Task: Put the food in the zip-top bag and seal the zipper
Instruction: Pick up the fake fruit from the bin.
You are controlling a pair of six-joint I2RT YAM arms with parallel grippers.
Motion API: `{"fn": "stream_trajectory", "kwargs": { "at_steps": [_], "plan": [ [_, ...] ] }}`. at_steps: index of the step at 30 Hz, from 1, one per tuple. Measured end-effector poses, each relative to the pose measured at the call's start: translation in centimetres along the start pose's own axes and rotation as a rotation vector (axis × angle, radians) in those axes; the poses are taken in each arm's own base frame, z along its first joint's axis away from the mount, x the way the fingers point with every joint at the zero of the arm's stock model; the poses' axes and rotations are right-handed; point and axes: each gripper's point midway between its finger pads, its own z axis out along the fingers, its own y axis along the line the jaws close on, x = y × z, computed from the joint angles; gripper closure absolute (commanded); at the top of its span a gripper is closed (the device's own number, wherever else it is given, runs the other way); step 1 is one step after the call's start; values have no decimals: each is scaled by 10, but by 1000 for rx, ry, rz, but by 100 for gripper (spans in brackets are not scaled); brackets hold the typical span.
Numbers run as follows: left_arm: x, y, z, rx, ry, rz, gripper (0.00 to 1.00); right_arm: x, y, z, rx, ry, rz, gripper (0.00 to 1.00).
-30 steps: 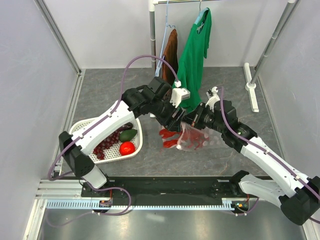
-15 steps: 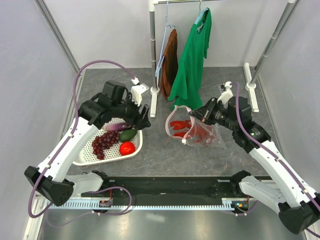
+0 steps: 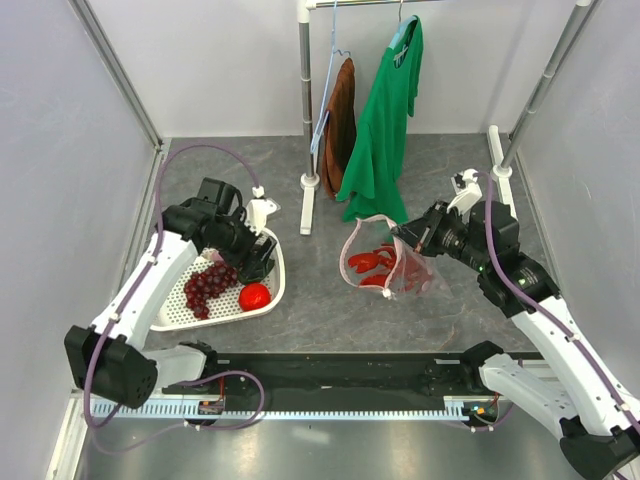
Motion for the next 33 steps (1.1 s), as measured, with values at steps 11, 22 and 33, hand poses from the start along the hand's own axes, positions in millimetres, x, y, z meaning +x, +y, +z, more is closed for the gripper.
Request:
{"fn": "stream_trajectory", "kwargs": {
  "at_steps": [11, 22, 33],
  "plan": [
    [62, 52, 13, -65, 191, -81, 11, 13, -6, 0, -7, 34, -7, 100],
    [117, 96, 19, -103, 365, -109, 8, 19, -6, 6, -20, 71, -1, 100],
    [153, 103, 40, -114, 450, -34, 9, 20, -6, 8, -24, 78, -1, 100]
  ]
}}
